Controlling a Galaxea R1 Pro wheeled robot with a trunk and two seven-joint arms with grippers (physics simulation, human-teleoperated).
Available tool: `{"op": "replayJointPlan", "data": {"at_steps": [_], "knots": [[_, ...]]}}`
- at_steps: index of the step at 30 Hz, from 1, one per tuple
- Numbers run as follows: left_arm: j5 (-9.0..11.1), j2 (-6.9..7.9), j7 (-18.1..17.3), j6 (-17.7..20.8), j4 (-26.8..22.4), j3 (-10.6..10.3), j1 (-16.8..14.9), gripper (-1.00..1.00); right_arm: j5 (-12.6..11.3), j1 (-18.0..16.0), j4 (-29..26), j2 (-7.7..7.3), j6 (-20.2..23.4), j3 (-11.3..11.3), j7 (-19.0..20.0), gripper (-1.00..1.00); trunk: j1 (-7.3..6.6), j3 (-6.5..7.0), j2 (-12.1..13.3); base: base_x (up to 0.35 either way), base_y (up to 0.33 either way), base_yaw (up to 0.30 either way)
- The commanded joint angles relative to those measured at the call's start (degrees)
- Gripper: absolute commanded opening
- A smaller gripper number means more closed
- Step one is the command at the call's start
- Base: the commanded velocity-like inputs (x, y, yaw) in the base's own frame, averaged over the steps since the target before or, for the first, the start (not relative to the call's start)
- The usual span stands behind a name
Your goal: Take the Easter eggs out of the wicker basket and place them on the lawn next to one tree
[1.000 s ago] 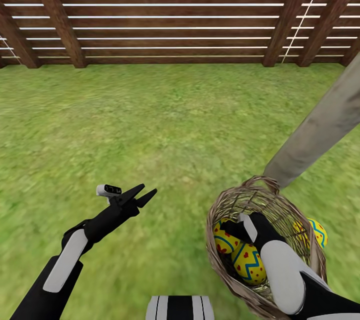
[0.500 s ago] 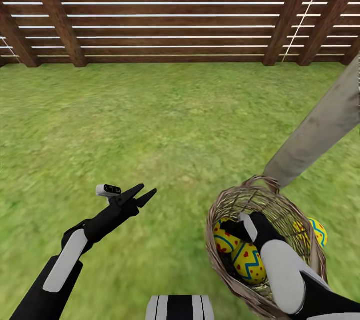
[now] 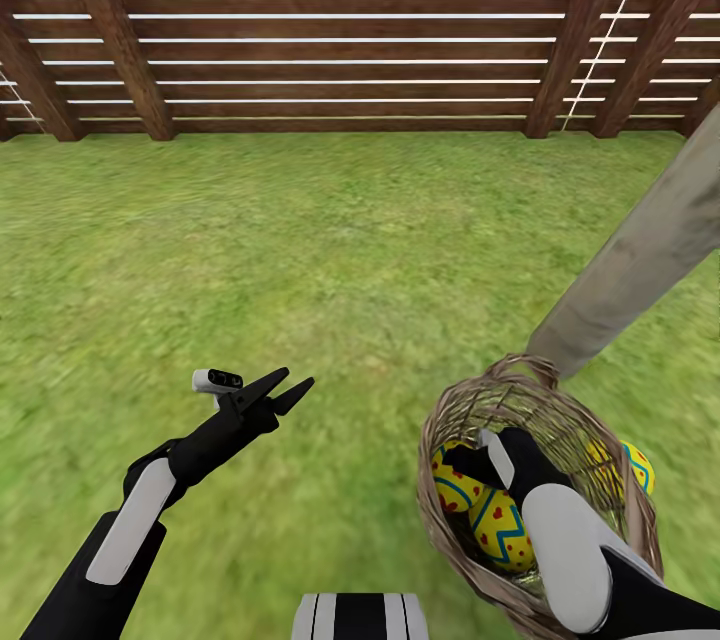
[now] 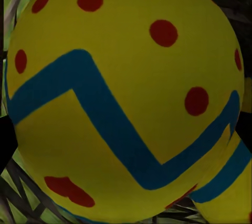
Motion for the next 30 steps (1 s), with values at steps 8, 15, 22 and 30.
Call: {"op": "replayJointPlan", "data": {"at_steps": [8, 15, 22, 30], "knots": [[0.4, 0.02, 0.0, 0.3, 0.0, -0.1, 0.0, 1.00, 0.3, 0.0, -0.1, 0.17, 0.3, -0.4, -0.3, -1.00, -0.06, 0.40, 0.0, 0.000, 0.000, 0.000], [0.4, 0.02, 0.0, 0.3, 0.0, -0.1, 0.0, 1.00, 0.3, 0.0, -0.1, 0.17, 0.3, -0.4, -0.3, -1.00, -0.24, 1.95, 0.1, 0.000, 0.000, 0.000], [0.4, -0.15, 0.1, 0.3, 0.1, -0.1, 0.0, 1.00, 0.3, 0.0, 0.0, 0.26, 0.4, -0.4, -0.4, -1.00, -0.42, 3.50, 0.2, 0.000, 0.000, 0.000], [0.4, -0.13, 0.1, 0.3, 0.0, -0.1, 0.0, 1.00, 0.2, 0.1, 0.1, 0.26, 1.0, -0.4, -0.5, -1.00, -0.63, 5.28, 0.3, 0.000, 0.000, 0.000]]}}
